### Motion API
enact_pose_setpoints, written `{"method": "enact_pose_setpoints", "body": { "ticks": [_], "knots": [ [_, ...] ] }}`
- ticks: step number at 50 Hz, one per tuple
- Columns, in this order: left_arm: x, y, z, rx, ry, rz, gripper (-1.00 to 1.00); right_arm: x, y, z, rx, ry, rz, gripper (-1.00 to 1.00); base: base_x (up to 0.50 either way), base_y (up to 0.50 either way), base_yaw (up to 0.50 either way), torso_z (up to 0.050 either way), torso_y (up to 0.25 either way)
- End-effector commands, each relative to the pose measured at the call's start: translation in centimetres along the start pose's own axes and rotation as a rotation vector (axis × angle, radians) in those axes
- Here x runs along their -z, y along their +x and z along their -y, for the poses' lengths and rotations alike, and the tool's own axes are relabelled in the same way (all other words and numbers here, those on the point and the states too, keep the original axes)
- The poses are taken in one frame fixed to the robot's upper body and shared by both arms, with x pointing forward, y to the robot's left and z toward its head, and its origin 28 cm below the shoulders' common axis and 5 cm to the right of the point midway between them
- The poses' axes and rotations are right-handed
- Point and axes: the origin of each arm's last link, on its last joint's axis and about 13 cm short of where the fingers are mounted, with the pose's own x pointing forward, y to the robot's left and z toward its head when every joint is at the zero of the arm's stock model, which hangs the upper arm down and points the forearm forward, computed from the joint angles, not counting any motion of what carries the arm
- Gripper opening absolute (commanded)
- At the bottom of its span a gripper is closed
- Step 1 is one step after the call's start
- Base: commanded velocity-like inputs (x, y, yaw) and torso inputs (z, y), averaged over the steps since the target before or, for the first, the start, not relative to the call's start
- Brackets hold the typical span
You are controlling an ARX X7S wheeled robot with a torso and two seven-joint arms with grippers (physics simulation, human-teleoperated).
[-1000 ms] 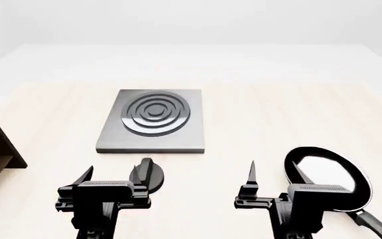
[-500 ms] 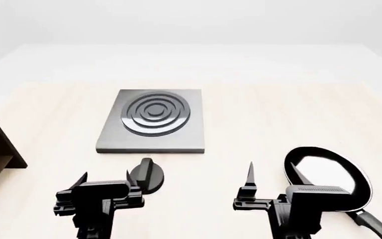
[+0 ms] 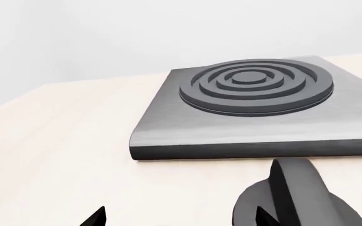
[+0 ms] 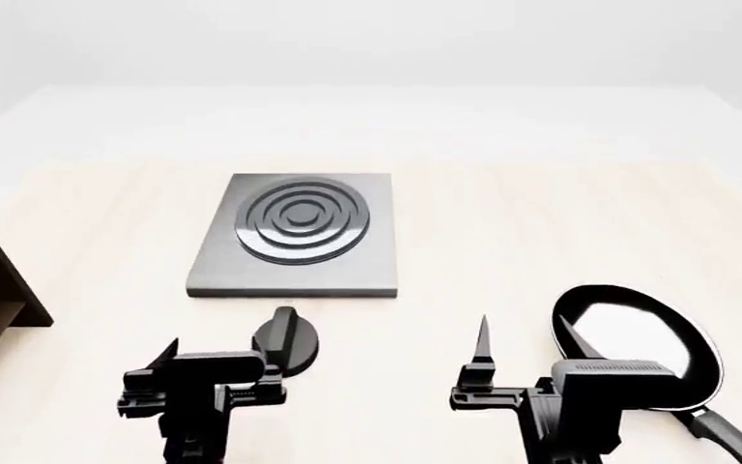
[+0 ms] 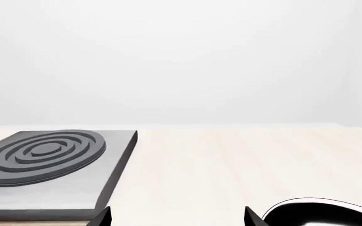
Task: Turn on the stove and put the frying pan on it.
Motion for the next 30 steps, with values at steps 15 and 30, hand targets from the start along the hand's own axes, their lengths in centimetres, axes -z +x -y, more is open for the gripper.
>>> {"method": "enact_pose_setpoints", "body": {
  "ticks": [15,30],
  "knots": [
    [-0.1,-0.6,2.3,0.139,0.038,0.01,1.0,0.2,-0.3,0.0,-0.009,0.006,-0.005,1.0,0.0,0.0,0.0,0.0,0.0],
    [-6.0,-3.4,1.7,0.261,-0.066,0.096,1.0,0.3,0.0,0.3,0.005,0.04,-0.042,1.0,0.0,0.0,0.0,0.0,0.0]
  ]
}}
